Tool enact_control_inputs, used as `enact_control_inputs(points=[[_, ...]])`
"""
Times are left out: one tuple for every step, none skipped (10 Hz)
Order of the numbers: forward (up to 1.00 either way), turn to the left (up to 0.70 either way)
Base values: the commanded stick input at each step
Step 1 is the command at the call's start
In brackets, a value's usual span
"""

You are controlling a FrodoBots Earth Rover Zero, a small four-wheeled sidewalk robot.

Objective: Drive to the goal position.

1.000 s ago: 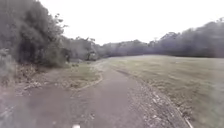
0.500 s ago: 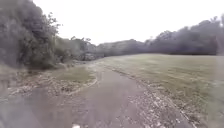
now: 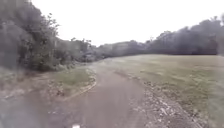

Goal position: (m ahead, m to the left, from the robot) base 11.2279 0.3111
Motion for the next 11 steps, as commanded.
enact_control_inputs(points=[[0.45, 0.00], [0.45, 0.00], [0.45, 0.00], [0.45, 0.00], [0.45, 0.00], [0.45, 0.00], [0.45, 0.00], [0.45, 0.00], [0.45, 0.00], [0.45, 0.00], [0.45, 0.00]])
